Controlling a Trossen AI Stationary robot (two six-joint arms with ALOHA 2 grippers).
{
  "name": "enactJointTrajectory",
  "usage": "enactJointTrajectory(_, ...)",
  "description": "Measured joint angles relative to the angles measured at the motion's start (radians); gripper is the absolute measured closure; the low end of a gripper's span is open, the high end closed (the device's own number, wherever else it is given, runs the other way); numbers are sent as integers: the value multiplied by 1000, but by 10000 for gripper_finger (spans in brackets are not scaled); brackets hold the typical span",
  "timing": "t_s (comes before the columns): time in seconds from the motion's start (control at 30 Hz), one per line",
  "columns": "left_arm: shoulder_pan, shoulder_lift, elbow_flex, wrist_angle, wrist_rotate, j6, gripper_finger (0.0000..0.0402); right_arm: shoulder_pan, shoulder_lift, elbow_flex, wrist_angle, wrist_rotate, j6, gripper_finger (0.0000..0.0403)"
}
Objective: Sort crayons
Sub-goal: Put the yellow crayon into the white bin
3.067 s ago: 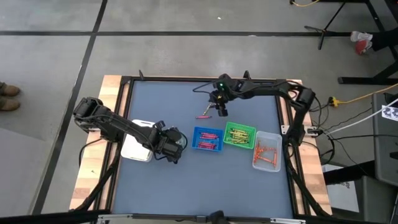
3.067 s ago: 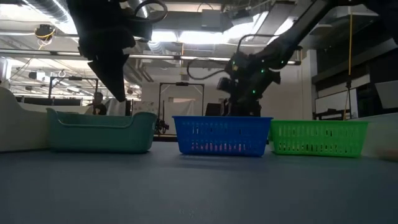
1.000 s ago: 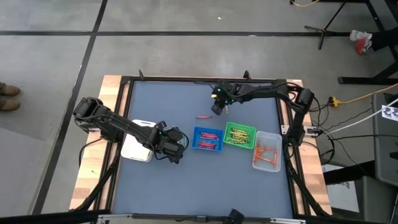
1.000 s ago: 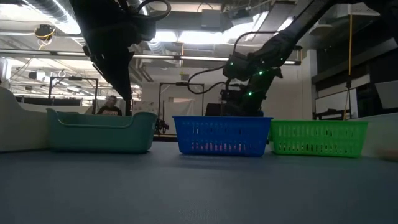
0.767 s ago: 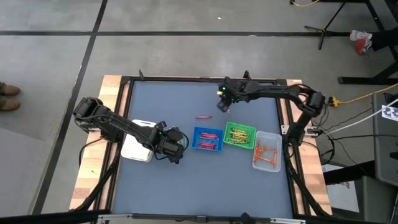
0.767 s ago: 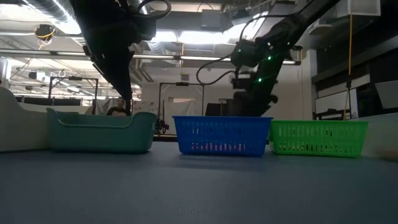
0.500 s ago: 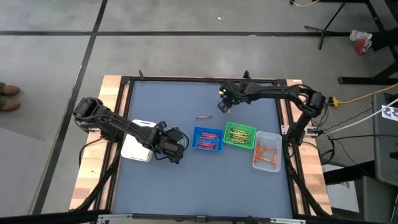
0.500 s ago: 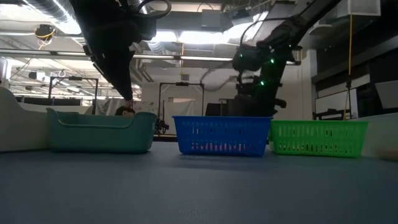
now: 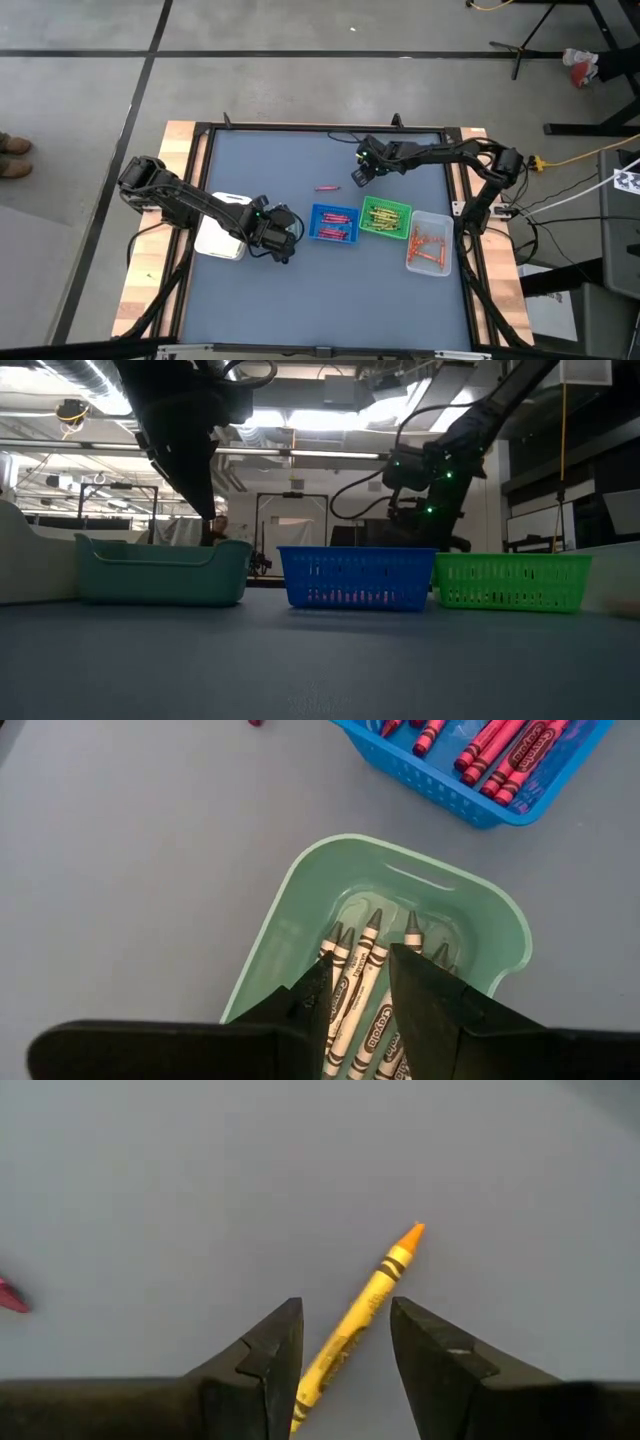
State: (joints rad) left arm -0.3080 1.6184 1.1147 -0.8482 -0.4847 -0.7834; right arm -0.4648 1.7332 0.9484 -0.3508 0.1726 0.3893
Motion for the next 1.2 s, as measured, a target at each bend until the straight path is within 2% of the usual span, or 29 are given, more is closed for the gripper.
enactJointTrajectory(0.13, 0, 0, 0, 1, 0, 0, 317, 0, 0, -19, 16, 27, 9, 249)
enactJointTrajectory(0.5, 0, 0, 0, 3, 4, 0, 317, 0, -3, -100, 126, 18, 29, 252)
enactJointTrajectory(0.6, 0, 0, 0, 5, 4, 0, 317, 0, -3, -100, 128, 17, 29, 271)
enactJointTrajectory(0.97, 0, 0, 0, 6, 3, 0, 317, 0, -1, -102, 175, 18, -4, 392)
enactJointTrajectory(1.1, 0, 0, 0, 7, -1, 0, 317, 0, 0, -102, 194, 11, -31, 389)
enactJointTrajectory(1.2, 0, 0, 0, 17, -13, 1, 317, 0, 1, -102, 207, -49, -45, 379)
